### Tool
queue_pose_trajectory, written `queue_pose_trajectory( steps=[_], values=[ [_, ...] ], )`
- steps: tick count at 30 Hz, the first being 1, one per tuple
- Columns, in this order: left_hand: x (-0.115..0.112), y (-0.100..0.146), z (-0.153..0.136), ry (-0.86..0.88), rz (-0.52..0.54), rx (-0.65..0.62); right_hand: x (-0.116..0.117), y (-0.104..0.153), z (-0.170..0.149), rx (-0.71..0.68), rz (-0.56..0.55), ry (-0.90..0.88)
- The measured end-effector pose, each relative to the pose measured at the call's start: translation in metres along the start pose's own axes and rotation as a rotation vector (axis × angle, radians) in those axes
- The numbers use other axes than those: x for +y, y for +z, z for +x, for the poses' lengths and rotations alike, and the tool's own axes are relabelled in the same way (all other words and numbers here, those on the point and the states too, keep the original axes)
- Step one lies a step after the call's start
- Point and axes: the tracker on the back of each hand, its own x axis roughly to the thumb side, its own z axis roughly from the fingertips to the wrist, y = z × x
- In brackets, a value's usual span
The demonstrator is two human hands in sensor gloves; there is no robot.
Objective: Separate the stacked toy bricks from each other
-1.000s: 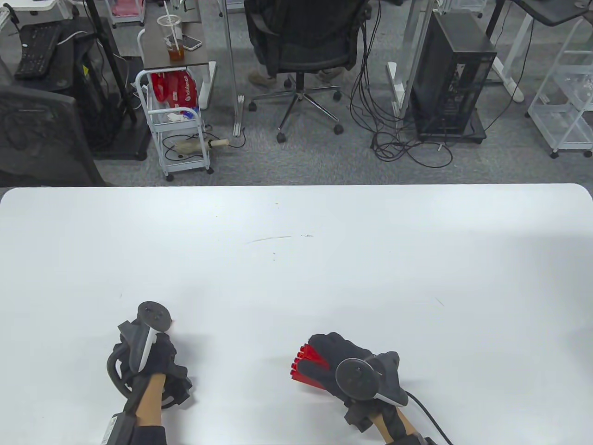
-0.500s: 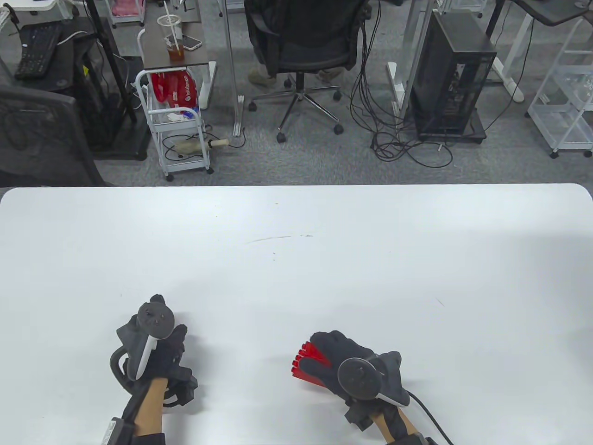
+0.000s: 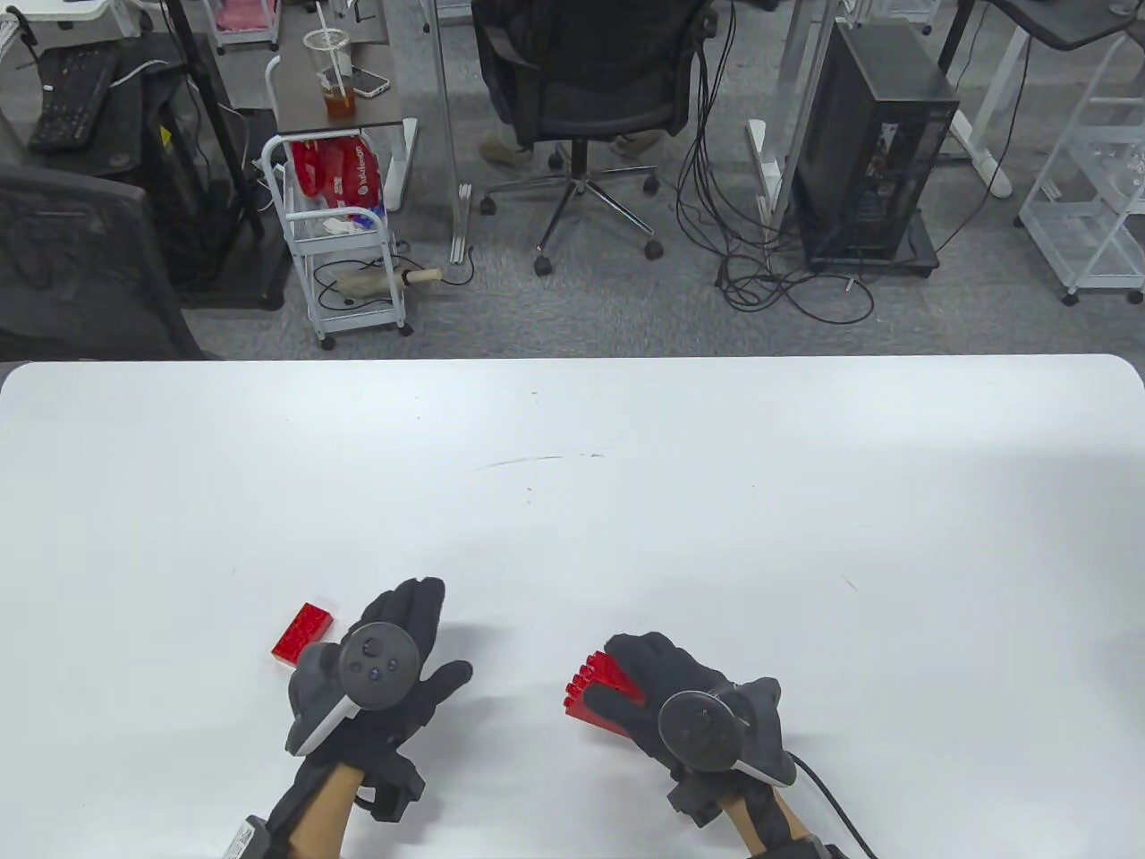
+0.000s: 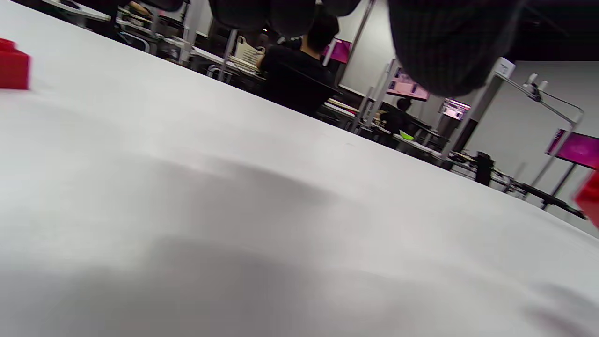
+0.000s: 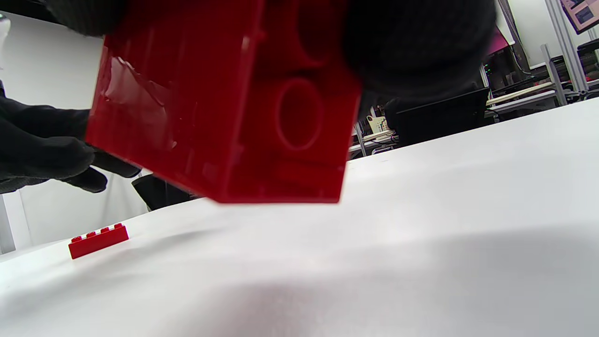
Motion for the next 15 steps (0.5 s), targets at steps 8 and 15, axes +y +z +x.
queue_pose_trajectory(
  steps=[8, 15],
  values=[
    [-0.016, 0.006, 0.031, 0.231, -0.165, -0.220, 0.002, 0.000, 0.002, -0.008, 0.020, 0.013],
    [-0.028, 0.008, 0.044, 0.274, -0.222, -0.281, 0.009, 0.000, 0.009, -0.034, 0.077, 0.002]
  ],
)
